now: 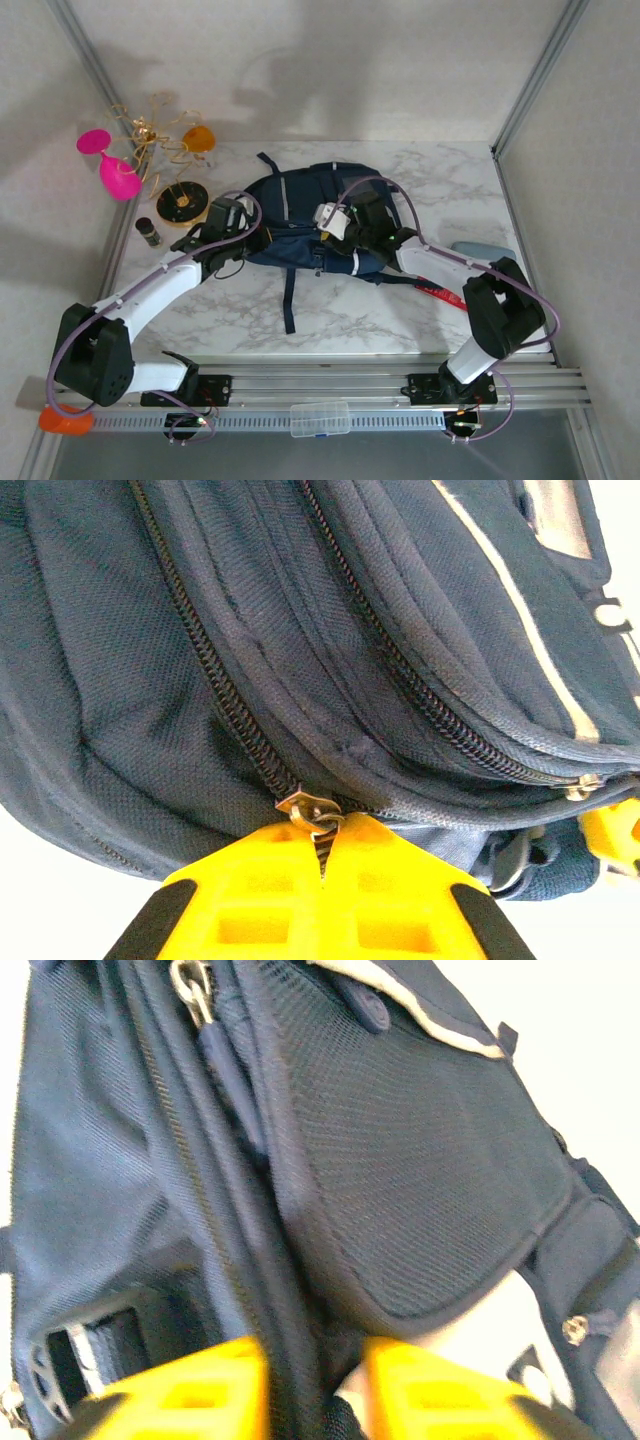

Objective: Pack books, pencil case, and school supplies into a backpack

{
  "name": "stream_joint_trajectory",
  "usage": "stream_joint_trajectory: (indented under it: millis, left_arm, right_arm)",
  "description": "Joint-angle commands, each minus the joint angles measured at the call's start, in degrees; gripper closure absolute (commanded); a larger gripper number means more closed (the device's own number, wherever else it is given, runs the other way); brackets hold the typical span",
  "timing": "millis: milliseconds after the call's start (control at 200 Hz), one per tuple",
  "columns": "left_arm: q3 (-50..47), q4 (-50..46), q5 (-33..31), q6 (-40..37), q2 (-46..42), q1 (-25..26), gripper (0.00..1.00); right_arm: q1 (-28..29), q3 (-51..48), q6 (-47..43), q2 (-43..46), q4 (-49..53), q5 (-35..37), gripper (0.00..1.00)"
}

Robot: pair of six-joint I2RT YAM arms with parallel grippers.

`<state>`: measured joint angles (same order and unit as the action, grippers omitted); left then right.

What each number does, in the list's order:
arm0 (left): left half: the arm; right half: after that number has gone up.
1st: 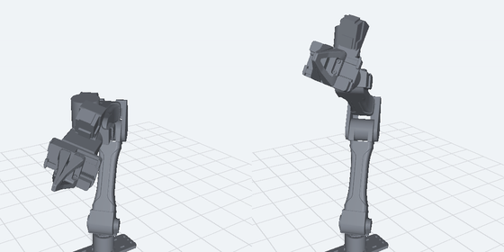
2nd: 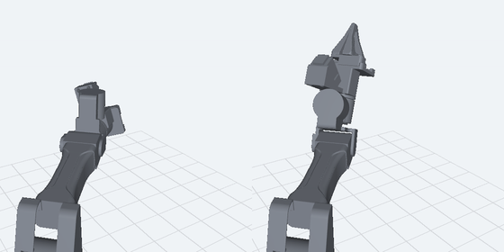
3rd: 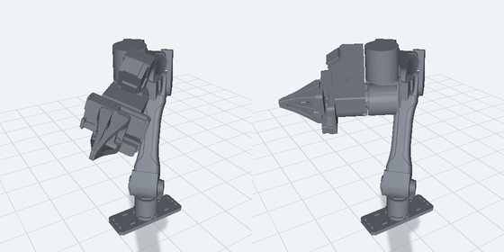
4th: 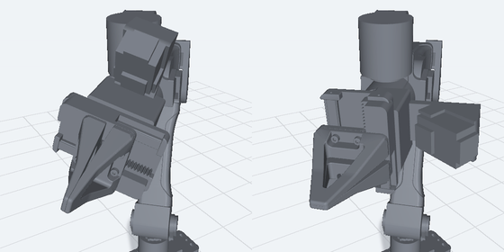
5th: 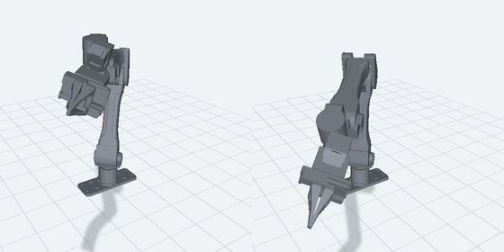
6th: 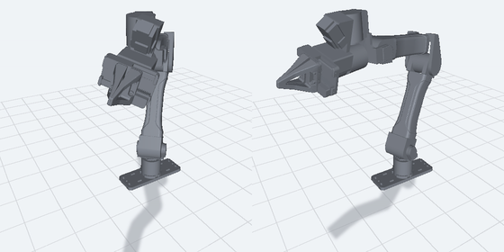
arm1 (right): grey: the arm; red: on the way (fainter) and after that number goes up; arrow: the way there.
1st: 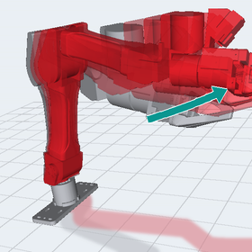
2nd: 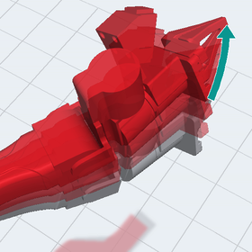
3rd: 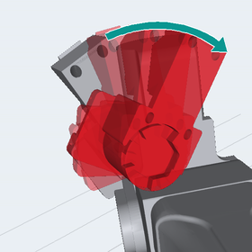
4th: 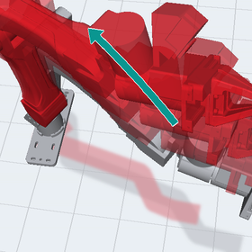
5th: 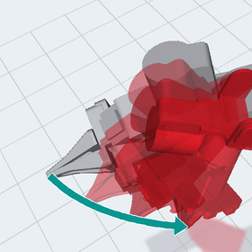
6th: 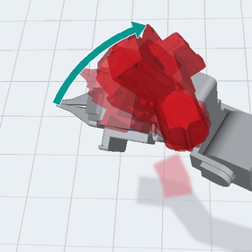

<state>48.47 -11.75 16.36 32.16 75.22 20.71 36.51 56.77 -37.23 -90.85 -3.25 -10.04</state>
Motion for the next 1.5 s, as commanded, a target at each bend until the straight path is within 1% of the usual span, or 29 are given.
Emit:
stream_joint_trajectory:
  millis: [0,70,105,220,335,476,586,681,791,821,856,916,1086,1141,1186,1267,1317,1372,1417,1457,1497]
  left_arm:
    - [-1.6,2.4,3.8,1.3,0.3,-0.1,1.0]
    - [-1.9,3.1,3.5,1.8,0.4,1.0,1.0]
    - [-2.0,3.3,3.3,2.2,0.5,1.3,1.0]
    - [-2.0,3.3,2.6,2.9,0.5,1.6,1.0]
    - [-2.1,3.5,1.9,3.5,-0.5,1.7,1.0]
    - [-2.0,2.9,1.2,3.5,-0.6,1.7,1.0]
    - [-2.0,2.3,0.6,3.5,-1.1,1.7,1.0]
    - [-2.2,1.8,0.0,3.4,-1.8,1.7,1.0]
    - [-2.9,1.0,-0.7,3.5,-2.8,1.7,1.0]
    - [-3.3,1.1,-0.9,3.6,-3.2,1.6,1.0]
    - [-3.8,1.2,-1.0,3.6,-3.7,1.7,1.0]
    - [-3.9,-0.5,-1.9,4.0,-4.2,1.7,1.0]
    - [-8.4,-1.3,-1.1,6.9,-9.8,3.1,1.0]
    - [-9.6,-2.7,-2.0,9.3,-12.1,4.6,1.0]
    - [-10.1,-3.7,-2.6,12.0,-14.0,7.1,1.0]
    - [-11.6,-3.5,-5.5,18.3,-17.8,14.3,1.0]
    - [-12.9,-2.7,-6.2,21.7,-19.8,17.4,1.0]
    - [-13.3,-5.3,-8.3,23.5,-21.5,18.0,1.0]
    - [-12.8,-8.8,-11.4,22.9,-23.1,17.8,1.0]
    - [-12.5,-11.3,-13.1,21.4,-24.1,16.8,1.0]
    - [-12.5,-12.9,-12.4,19.5,-24.3,14.5,1.0]
  right_arm:
    - [1.4,-0.3,1.8,3.7,-0.5,3.9,0.48]
    - [3.0,-0.5,3.5,4.0,-1.6,1.2,0.37]
    - [5.3,-0.2,4.0,3.5,-2.5,1.1,0.31]
    - [6.2,2.9,5.5,-0.4,-4.1,0.4,0.22]
    - [6.2,7.6,4.6,-5.8,-4.4,1.2,0.19]
    - [6.5,13.4,1.7,-11.3,-3.4,-3.0,0.16]
    - [6.8,16.0,-0.7,-14.4,-2.4,-5.7,0.17]
    - [7.3,16.9,-2.7,-15.8,-2.9,-7.5,0.24]
    - [8.3,18.2,-4.5,-17.5,-3.1,-8.0,0.38]
    - [8.7,18.0,-5.2,-17.7,-3.4,-8.3,0.43]
    - [9.3,17.4,-6.1,-17.5,-4.6,-8.4,0.51]
    - [10.1,16.0,-7.2,-17.1,-7.0,-8.4,0.63]
    - [10.6,14.0,-8.5,-15.6,-8.4,-10.2,0.89]
    - [10.6,11.0,-9.1,-13.0,-9.9,-12.0,0.91]
    - [10.8,7.6,-10.7,-10.0,-10.9,-13.2,0.94]
    - [10.6,0.3,-12.4,-4.2,-15.3,-12.4,0.98]
    - [10.0,-3.2,-13.1,-1.6,-17.6,-11.2,1.0]
    - [9.2,-5.8,-13.4,0.8,-18.7,-9.8,1.0]
    - [8.4,-7.3,-13.3,2.3,-19.1,-9.3,1.0]
    - [7.6,-8.4,-13.3,3.2,-19.9,-8.8,1.0]
    - [7.1,-9.2,-13.4,3.8,-20.3,-8.1,1.0]
